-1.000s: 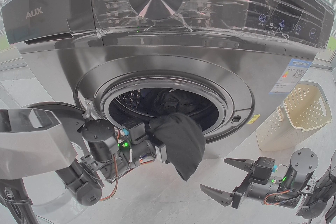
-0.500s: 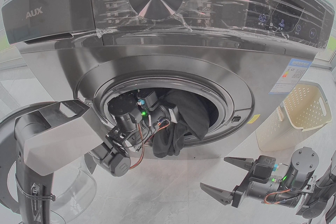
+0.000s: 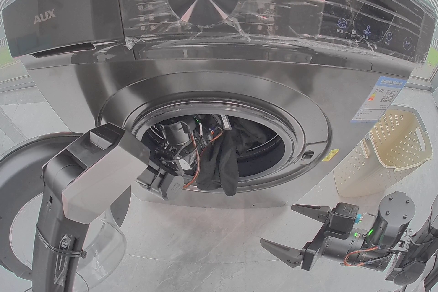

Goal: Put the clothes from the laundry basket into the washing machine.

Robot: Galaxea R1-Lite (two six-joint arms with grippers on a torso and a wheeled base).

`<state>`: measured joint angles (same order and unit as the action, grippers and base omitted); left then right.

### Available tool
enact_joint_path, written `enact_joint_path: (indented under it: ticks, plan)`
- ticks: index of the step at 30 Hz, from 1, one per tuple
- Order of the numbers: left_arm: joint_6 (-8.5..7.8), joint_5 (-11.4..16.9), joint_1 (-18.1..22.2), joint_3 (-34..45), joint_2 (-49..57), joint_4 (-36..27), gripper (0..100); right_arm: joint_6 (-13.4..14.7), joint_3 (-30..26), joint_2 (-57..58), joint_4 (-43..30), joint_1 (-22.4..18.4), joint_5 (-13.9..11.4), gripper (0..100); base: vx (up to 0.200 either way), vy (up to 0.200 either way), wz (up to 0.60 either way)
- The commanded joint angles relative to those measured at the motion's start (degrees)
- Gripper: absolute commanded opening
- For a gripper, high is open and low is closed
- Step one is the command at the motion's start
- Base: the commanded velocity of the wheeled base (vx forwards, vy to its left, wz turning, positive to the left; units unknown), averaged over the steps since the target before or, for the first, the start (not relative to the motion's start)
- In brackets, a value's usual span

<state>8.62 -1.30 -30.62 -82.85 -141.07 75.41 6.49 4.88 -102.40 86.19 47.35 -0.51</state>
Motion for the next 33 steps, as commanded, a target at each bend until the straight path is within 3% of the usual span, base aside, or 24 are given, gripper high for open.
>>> enact_joint_path:
  ticks: [1, 7, 8, 11, 14, 20, 26, 30, 33]
  plan:
    - [-0.01, -3.4, 2.5, -7.5, -2.8, -2.7, 0, 0.0, 0.0, -0.3, 0.0, 0.0, 0.0, 100, 0.0, 0.0, 0.0]
    - [0.26, -3.7, 2.8, -7.2, -2.7, -2.7, 0, 0.0, 0.0, -0.7, 0.0, 0.1, 0.0, 100, 0.0, 0.0, 0.0]
    - [0.35, -4.5, 2.8, -7.0, -2.6, -2.9, 100, 0.0, 0.0, -0.7, 0.1, 0.1, -0.1, 100, 0.0, 0.0, 0.0]
    - [2.89, -6.5, 2.2, -5.9, -2.1, -4.5, 100, 0.0, 0.0, -0.8, 0.1, 0.1, 0.0, 100, 0.0, 0.0, 0.0]
    - [4.3, -8.0, 2.1, -2.0, 0.3, -7.4, 100, 0.0, 0.0, -0.9, 0.1, 0.2, -0.1, 100, 0.0, 0.0, 0.0]
    - [4.3, -7.1, 1.0, 9.1, 5.7, -10.7, 100, 0.0, 0.0, -1.7, 0.2, 0.3, -0.1, 100, 0.0, 0.0, 0.0]
    - [4.13, -2.2, -1.8, 19.7, 9.5, -14.0, 100, 0.2, 0.0, -2.4, 0.3, 0.5, -0.1, 100, 0.0, 0.0, 0.0]
    - [3.42, -0.3, -2.8, 22.5, 9.0, -14.2, 100, 0.2, 0.0, -2.4, 0.3, 0.6, -0.1, 100, 0.0, 0.0, 0.0]
    - [3.25, -0.5, -2.3, 21.8, 6.1, -14.0, 100, 0.3, 0.0, -2.4, 0.3, 1.1, -0.1, 100, 0.0, 0.0, 0.0]
